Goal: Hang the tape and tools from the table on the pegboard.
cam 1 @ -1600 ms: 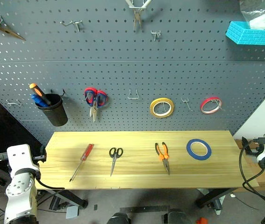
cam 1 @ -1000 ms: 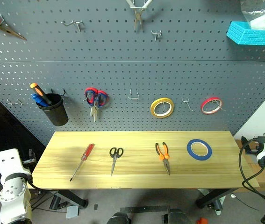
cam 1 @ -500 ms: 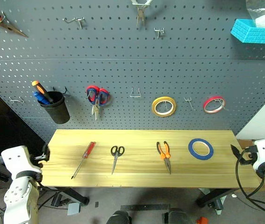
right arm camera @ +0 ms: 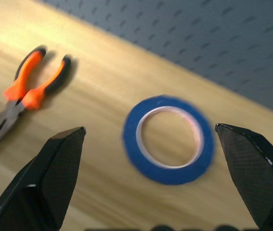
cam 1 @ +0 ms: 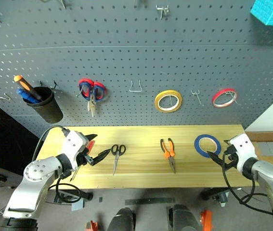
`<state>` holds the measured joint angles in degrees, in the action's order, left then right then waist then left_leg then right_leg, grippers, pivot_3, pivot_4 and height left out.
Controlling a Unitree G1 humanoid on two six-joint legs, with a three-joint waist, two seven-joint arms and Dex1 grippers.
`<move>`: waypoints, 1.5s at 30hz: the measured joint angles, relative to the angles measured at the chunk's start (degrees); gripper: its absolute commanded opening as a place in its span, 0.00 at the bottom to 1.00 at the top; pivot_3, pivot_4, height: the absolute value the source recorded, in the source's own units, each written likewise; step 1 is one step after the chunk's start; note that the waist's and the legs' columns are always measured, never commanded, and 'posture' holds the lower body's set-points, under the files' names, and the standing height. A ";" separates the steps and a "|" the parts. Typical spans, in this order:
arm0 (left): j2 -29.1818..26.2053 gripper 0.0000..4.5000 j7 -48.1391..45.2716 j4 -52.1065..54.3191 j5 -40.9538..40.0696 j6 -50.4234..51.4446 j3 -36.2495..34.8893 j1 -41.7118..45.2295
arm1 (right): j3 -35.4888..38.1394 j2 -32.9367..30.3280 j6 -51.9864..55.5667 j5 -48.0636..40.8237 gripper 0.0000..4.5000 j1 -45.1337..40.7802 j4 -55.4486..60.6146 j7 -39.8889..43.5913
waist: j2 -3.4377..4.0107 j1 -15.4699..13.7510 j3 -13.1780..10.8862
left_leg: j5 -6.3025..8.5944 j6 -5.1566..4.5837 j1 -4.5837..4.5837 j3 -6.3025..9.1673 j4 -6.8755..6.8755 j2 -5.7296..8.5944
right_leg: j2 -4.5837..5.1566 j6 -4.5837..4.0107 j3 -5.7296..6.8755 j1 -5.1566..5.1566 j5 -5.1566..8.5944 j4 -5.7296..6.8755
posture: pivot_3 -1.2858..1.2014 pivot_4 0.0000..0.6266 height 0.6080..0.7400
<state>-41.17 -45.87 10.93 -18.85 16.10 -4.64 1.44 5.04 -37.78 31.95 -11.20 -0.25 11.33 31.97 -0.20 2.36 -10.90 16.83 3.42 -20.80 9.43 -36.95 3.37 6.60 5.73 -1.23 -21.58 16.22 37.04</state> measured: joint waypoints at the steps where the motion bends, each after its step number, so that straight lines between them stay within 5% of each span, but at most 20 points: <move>1: -0.04 0.95 -1.21 -0.02 -0.27 0.70 0.61 1.76 | -1.44 0.27 2.24 0.40 1.00 -1.67 0.26 -0.40 | -0.05 0.09 -0.46 | 0.00 0.00 -0.10 0.01 0.01 0.00 | 0.00 -0.01 0.01 -0.09 -0.01 0.01 | 0.48 0.43 1.00; 12: -0.57 0.95 -10.37 0.03 -1.40 4.73 5.30 8.17 | -9.12 0.47 8.22 5.54 1.00 -14.21 -9.26 -0.69 | -0.37 1.69 -4.43 | -0.05 0.11 -1.05 -0.08 -0.07 0.03 | 0.16 -0.02 0.21 -0.90 -0.01 -0.05 | 0.49 0.53 1.00; 23: 0.85 0.95 -15.11 1.86 -1.05 3.03 10.76 12.86 | -15.85 2.16 1.13 9.44 1.00 -25.64 -30.15 5.58 | -0.64 2.19 -6.30 | -0.06 0.12 -1.28 -0.13 -0.13 0.04 | 0.20 -0.01 0.23 -1.12 -0.01 0.05 | 0.50 0.57 1.00; 26: 1.06 0.95 -15.79 1.68 0.11 1.90 12.16 13.84 | -17.27 2.31 -1.16 10.53 0.87 -28.34 -34.57 7.98 | -0.72 2.28 -6.47 | -0.06 0.12 -1.29 -0.16 -0.13 0.03 | 0.20 -0.01 0.23 -1.15 -0.01 0.05 | 0.50 0.56 1.00; 37: 1.62 0.95 -16.78 -2.48 2.25 -2.00 13.30 16.20 | -18.14 2.24 -3.74 14.08 0.09 -32.09 -40.28 12.08 | -0.83 2.34 -6.56 | -0.07 0.13 -1.28 -0.13 -0.19 0.02 | 0.19 0.00 0.28 -1.14 -0.02 0.08 | 0.49 0.52 1.00; 45: 2.23 0.95 -16.47 -2.96 2.08 -2.78 12.49 16.19 | -14.93 1.72 -2.48 14.07 0.09 -21.76 -26.48 10.18 | -0.85 2.24 -6.55 | -0.07 0.14 -1.53 -0.12 -0.25 0.06 | 0.26 0.00 0.29 -1.39 -0.02 0.17 | 0.48 0.51 1.00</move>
<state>-38.94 -62.34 7.97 -16.77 13.31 7.85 17.62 -9.89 -36.06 29.47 2.87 -22.01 -15.16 42.15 -1.06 4.60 -17.45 16.76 3.56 -22.34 9.31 -37.21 3.43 6.87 5.73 -0.94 -22.97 16.20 37.21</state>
